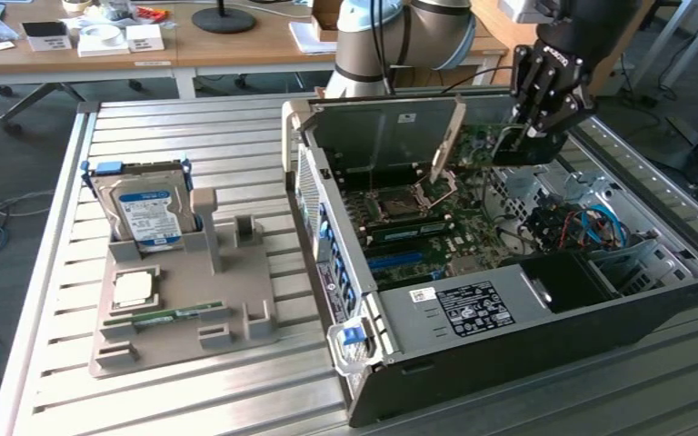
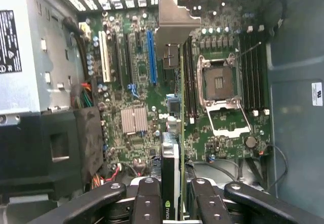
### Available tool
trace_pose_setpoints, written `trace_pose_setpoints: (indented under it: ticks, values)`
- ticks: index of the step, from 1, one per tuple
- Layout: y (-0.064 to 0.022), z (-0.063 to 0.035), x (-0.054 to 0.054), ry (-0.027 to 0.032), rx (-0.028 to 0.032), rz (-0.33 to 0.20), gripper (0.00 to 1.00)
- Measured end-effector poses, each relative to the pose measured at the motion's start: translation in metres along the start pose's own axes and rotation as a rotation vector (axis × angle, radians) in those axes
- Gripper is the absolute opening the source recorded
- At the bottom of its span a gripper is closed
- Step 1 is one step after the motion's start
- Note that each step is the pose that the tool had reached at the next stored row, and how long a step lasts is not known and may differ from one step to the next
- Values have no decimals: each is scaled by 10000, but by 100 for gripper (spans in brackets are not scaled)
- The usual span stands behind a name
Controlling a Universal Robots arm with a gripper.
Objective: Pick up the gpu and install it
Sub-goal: 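Insert the gpu into the slot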
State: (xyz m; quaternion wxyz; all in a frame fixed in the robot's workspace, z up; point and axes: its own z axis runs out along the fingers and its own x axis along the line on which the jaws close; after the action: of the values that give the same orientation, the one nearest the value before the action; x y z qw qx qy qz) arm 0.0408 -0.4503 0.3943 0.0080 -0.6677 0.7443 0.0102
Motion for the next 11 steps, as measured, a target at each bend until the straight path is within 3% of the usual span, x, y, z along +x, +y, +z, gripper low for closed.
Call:
trace_pose_setpoints:
  ticks: [3, 11]
  values:
    - [14, 12, 1, -9, 79, -81, 27]
    - [72, 17, 2, -9, 86, -135, 27]
